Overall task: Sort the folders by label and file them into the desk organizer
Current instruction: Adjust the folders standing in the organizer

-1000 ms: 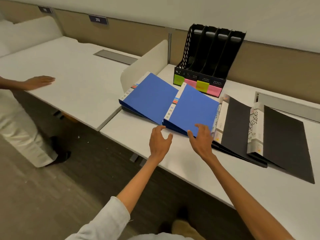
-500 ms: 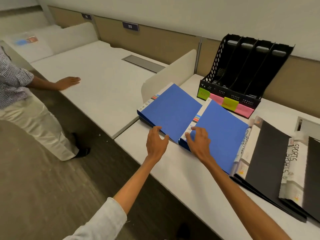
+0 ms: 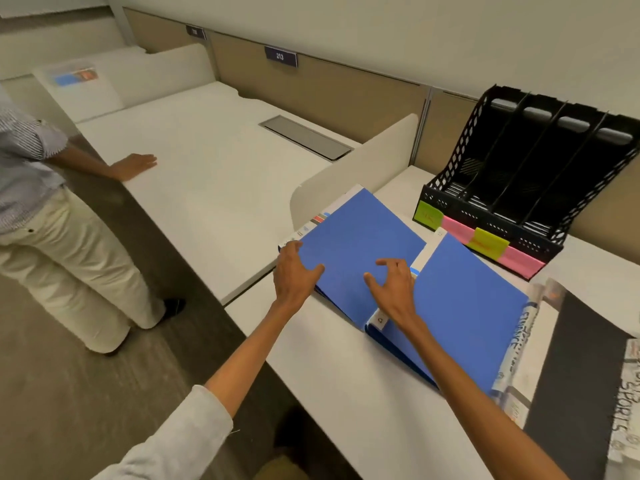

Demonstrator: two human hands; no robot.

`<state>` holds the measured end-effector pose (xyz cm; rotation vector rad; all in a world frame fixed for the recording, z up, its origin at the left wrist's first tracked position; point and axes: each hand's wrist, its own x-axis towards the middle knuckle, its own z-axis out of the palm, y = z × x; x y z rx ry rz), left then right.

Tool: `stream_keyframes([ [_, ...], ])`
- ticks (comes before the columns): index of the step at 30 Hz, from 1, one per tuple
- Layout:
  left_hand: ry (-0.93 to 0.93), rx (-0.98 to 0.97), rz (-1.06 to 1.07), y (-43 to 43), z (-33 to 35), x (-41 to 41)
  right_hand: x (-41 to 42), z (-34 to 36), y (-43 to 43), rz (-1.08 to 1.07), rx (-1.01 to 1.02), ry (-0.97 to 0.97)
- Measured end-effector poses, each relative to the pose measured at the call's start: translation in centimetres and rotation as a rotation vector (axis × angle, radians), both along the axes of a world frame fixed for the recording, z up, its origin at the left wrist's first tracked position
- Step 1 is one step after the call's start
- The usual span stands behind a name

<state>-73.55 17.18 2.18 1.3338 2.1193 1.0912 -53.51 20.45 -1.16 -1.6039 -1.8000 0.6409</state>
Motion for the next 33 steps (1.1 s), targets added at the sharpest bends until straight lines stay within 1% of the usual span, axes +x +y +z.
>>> stream_keyframes([
  [4,0.14,-0.061,0.058,3.5,-0.4,-1.9,-1.7,-0.4,3.5,-0.01,-0.033,-0.01],
  [6,0.165,-0.103,0.061,5.3,-0.4,-3.4,-2.7,-0.6,5.3,-0.045,-0.067,-0.023],
  [9,0.163,-0.208,0.025,7.3,-0.5,-5.7,-4.1,-0.9,7.6,-0.073,-0.085,-0.027],
  [12,0.114,-0.354,-0.097,8.6,-0.9,-7.3,-5.1,-1.3,9.3,-0.158,-0.127,0.021],
  [15,0.048,-0.464,-0.207,9.6,-1.4,-7.9,-5.9,-2.2,9.9,-0.231,-0.175,0.019],
  [17,0.04,-0.49,-0.258,10.2,-1.8,-8.3,-6.3,-3.0,9.7,-0.258,-0.21,-0.017],
  [20,0.033,-0.498,-0.313,10.8,-2.0,-8.8,-7.0,-3.9,9.3,-0.291,-0.2,-0.065],
  [26,0.045,-0.509,-0.381,11.6,-2.4,-9.5,-8.1,-4.1,9.1,-0.347,-0.188,-0.052],
  [28,0.121,-0.51,-0.377,11.8,-2.4,-9.3,-8.1,-3.8,9.0,-0.351,-0.185,-0.053],
  [31,0.396,-0.456,-0.319,11.6,-2.2,-7.7,-8.0,-3.3,8.6,-0.361,-0.157,-0.041],
  [33,0.516,-0.378,-0.301,10.9,-2.1,-6.1,-7.8,-3.1,8.2,-0.373,-0.111,-0.022],
])
